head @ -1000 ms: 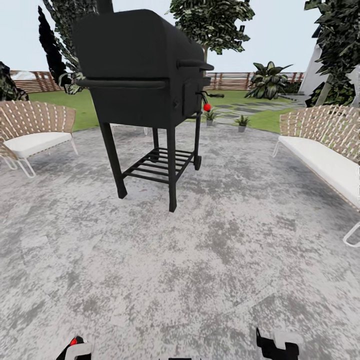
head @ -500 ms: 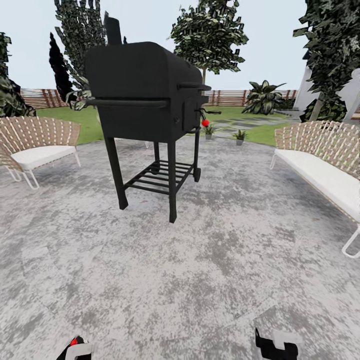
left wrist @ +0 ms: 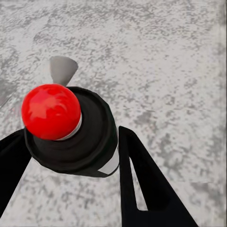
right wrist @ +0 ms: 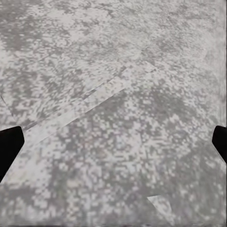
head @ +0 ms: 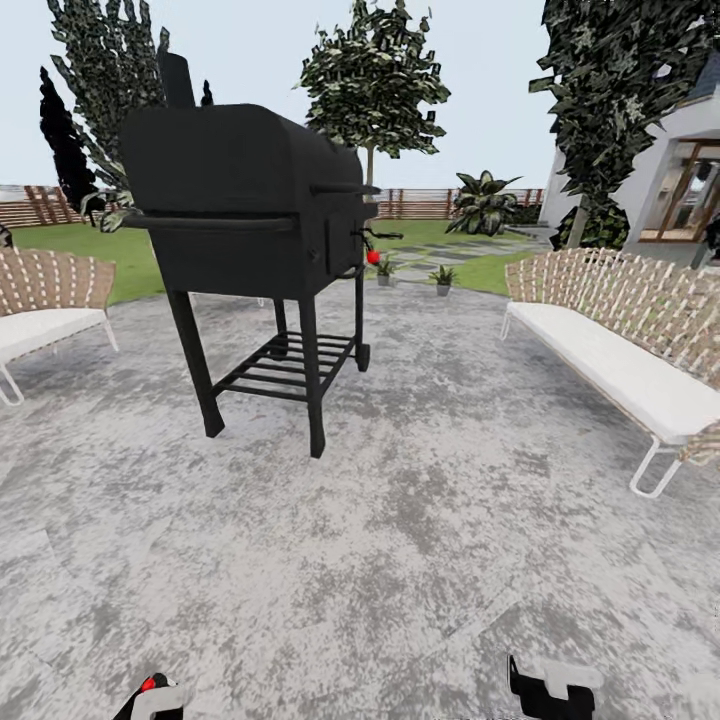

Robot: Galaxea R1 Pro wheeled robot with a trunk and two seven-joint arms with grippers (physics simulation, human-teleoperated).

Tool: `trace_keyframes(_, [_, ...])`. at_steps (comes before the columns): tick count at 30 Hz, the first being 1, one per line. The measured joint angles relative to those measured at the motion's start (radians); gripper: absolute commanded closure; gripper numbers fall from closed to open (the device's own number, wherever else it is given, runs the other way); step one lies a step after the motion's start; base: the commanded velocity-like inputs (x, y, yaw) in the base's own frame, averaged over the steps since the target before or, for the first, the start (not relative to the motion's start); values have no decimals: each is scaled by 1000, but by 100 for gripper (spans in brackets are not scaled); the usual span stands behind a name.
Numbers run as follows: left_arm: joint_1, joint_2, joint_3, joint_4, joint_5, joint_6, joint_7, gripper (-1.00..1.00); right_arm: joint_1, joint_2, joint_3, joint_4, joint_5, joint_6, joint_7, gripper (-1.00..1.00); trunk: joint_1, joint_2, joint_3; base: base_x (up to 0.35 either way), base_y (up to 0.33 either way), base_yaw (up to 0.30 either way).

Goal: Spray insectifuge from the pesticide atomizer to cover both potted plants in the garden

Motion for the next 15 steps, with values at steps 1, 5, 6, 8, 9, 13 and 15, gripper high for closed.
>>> trace_keyframes(1, [0,0,0,0,0,0,0,100,0,0,0,0,0,0,0,-100,-4,7,3,0,0,-283])
trace_keyframes(5, [0,0,0,0,0,0,0,100,0,0,0,0,0,0,0,-100,-19,35,12,0,0,-282])
trace_keyframes(6, [0,0,0,0,0,0,0,100,0,0,0,0,0,0,0,-100,-23,42,15,0,0,-281])
trace_keyframes(8, [0,0,0,0,0,0,0,100,0,0,0,0,0,0,0,-100,-31,56,20,0,0,-281])
trace_keyframes(9, [0,0,0,0,0,0,0,100,0,0,0,0,0,0,0,-100,-35,63,22,0,0,-281])
trace_keyframes(13, [0,0,0,0,0,0,0,100,0,0,0,0,0,0,0,-100,-50,91,32,0,0,-281])
trace_keyframes(15, [0,0,0,0,0,0,0,100,0,0,0,0,0,0,0,-100,-58,105,37,0,0,-281])
